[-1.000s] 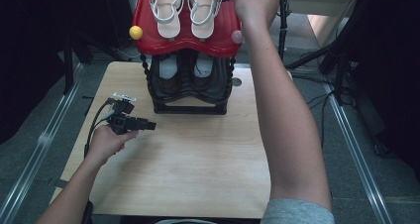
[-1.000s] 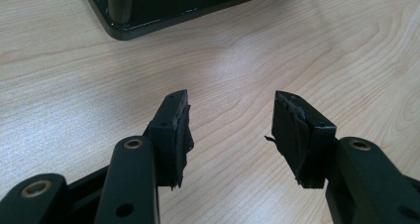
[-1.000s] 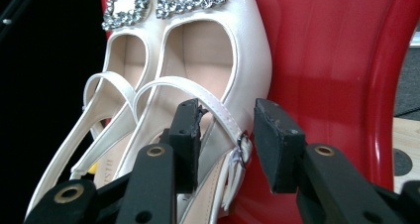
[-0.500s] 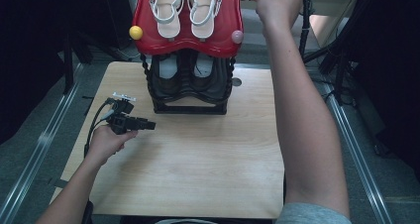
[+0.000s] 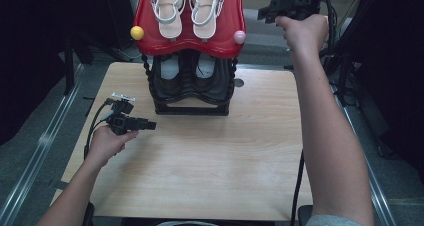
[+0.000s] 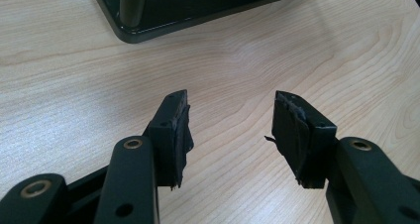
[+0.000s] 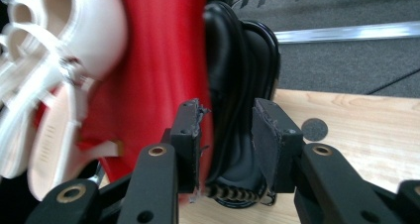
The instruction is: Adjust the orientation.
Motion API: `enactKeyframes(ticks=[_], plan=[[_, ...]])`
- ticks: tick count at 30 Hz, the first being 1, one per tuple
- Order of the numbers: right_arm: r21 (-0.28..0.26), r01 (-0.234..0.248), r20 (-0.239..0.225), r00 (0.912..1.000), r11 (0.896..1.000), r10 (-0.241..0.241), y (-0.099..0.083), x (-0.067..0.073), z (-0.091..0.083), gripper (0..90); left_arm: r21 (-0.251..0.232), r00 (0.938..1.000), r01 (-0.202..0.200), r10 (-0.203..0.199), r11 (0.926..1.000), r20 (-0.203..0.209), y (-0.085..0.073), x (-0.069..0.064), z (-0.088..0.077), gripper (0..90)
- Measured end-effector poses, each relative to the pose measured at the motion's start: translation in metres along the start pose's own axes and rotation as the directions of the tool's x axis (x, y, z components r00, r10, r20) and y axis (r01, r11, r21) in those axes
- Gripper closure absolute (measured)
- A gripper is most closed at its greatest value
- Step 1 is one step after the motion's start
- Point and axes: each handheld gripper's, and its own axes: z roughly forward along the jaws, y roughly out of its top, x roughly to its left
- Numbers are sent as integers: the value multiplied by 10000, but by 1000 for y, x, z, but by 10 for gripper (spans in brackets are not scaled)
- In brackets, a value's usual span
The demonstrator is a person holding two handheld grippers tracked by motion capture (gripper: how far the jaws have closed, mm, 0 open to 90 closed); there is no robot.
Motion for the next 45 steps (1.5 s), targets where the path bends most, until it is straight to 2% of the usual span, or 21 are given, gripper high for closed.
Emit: enactKeyframes(ticks=[6,8,13,21,25,31,35,38,45], plan=[[199,37,-183,9998,9998,-34,-21,-19,11,650,-22,9999,124,-124,9999,67,0,1,-1,488],[252,58,-337,9994,9997,-49,-29,-24,16,650,-54,9999,142,-142,9999,67,0,1,-2,486],[369,377,-338,9988,9986,-365,-48,-29,23,650,-126,9999,134,-134,9998,6,0,2,-2,487],[760,644,-35,9979,9950,-643,-77,-39,34,645,-136,10000,8,-9,9999,-62,0,2,-2,490],[874,1084,285,9934,9903,-1113,-93,-39,39,643,-232,9999,25,-27,9997,-97,-1,3,-3,489],[1258,1010,270,9941,9869,-1052,-117,-47,49,642,-288,10000,47,-50,9996,-85,-1,3,-3,489],[1555,699,111,9973,9854,-725,-134,-54,58,643,-291,10000,-29,27,9996,-63,-1,3,-4,489],[1681,816,199,9961,9824,-862,-146,-60,65,643,-303,10000,-63,62,9995,-30,-1,3,-4,489],[1975,1003,72,9946,9752,-1038,-169,-68,78,644,-362,9999,-95,93,9993,-51,-1,2,-5,489]])
